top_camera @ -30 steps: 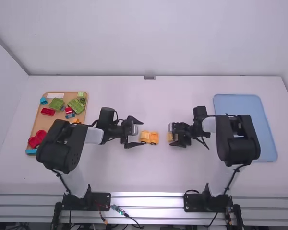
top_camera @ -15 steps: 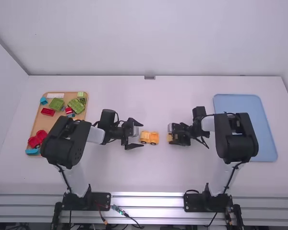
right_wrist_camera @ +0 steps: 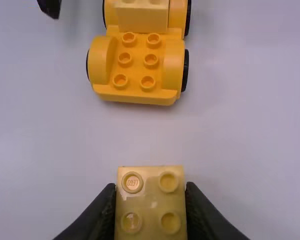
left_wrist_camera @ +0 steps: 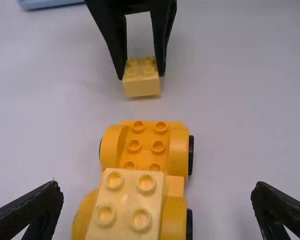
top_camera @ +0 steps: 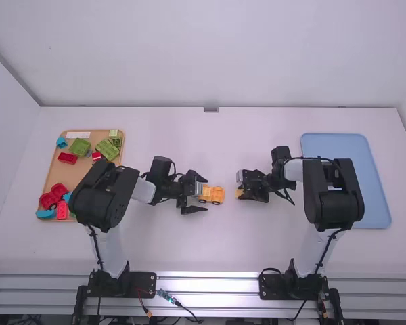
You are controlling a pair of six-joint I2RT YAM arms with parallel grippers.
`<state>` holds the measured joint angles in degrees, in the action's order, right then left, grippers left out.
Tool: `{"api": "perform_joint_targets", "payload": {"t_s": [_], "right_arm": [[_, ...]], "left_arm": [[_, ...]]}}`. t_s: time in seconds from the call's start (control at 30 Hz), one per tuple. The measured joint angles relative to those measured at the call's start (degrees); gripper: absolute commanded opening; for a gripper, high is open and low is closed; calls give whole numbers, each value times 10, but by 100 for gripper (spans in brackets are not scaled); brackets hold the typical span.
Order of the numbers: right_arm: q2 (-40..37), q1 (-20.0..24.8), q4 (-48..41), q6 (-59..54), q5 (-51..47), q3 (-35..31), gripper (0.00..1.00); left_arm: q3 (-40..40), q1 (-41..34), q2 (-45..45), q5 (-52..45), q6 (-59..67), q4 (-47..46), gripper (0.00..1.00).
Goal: Assemble lego blocks to make yellow taxi
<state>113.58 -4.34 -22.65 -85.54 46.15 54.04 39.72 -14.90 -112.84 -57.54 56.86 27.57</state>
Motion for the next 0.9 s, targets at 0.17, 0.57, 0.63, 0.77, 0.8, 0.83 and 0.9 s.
{"api": "perform_joint_targets", "payload": {"t_s": [0.17, 0.57, 0.63, 0.77, 0.8, 0.83, 0.9], "right_arm": [[0, 0, -12, 1, 4, 0, 16], [0, -6, -134, 16, 27, 81, 16], [0, -14, -122, 34, 28, 89, 15], [0, -33, -96, 68, 28, 92, 14], [0, -40, -84, 80, 27, 92, 14], [0, -50, -67, 98, 26, 92, 13], [0, -57, -56, 109, 24, 92, 12]], "left_arm": [[58, -7, -28, 22, 0, -46, 96], [130, -8, -100, -1, 0, -91, 50], [130, -7, -101, 4, -2, -77, 49], [127, -7, -101, 22, -22, -40, 49], [124, -7, -101, 28, -31, -30, 49], [121, -8, -101, 30, -38, -22, 49], [119, -8, -101, 32, -43, -17, 49]]}}
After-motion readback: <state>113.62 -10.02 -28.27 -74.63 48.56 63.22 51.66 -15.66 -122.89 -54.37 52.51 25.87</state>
